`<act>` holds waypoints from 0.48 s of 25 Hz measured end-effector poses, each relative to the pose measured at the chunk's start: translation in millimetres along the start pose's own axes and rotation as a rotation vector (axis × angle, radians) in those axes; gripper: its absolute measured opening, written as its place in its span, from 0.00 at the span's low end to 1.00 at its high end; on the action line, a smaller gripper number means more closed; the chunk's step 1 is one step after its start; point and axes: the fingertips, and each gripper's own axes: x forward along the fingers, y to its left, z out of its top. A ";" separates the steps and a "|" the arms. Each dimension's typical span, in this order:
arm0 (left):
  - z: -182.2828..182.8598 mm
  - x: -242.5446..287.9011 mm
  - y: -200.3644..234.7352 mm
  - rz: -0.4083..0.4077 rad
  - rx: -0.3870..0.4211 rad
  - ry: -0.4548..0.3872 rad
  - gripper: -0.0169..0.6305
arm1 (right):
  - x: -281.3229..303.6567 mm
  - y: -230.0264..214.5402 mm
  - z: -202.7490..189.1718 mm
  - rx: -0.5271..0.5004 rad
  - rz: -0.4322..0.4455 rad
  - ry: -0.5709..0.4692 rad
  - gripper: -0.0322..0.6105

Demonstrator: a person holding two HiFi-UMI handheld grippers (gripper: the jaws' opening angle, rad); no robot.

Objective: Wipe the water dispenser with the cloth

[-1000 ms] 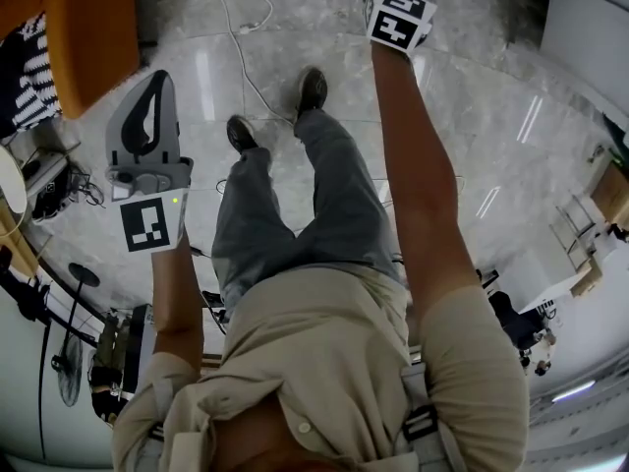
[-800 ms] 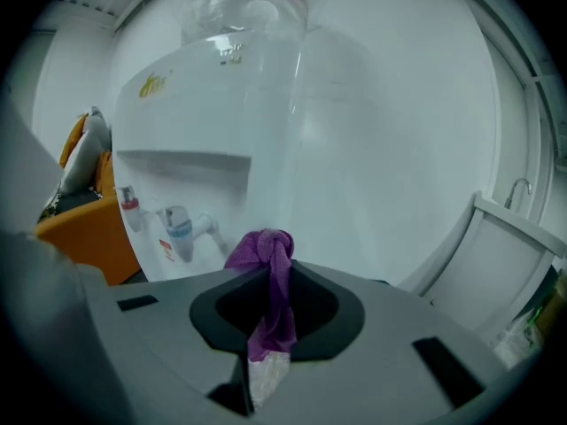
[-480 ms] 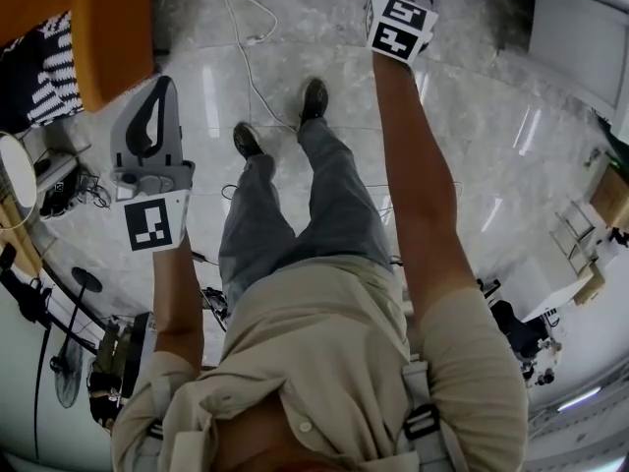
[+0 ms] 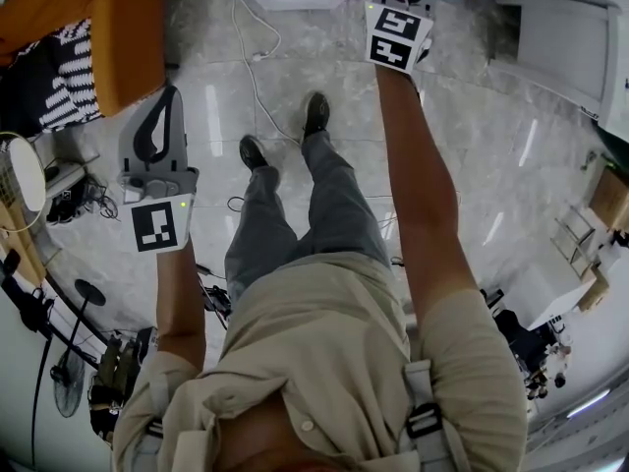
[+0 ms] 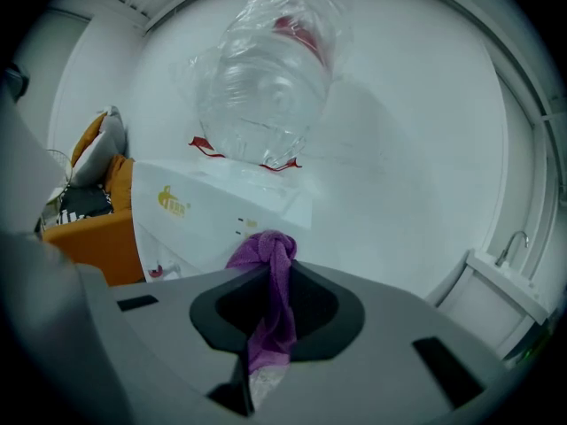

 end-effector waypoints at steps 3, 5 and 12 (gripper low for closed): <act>8.1 -8.6 8.5 0.008 0.005 -0.005 0.05 | -6.7 -1.2 14.9 -0.009 -0.003 -0.007 0.15; 12.2 -14.3 14.5 0.012 0.015 -0.007 0.05 | -9.9 0.3 21.6 -0.010 0.001 -0.007 0.15; 23.2 -36.9 39.4 0.027 0.036 0.007 0.05 | -23.3 17.9 60.1 -0.022 0.044 -0.047 0.15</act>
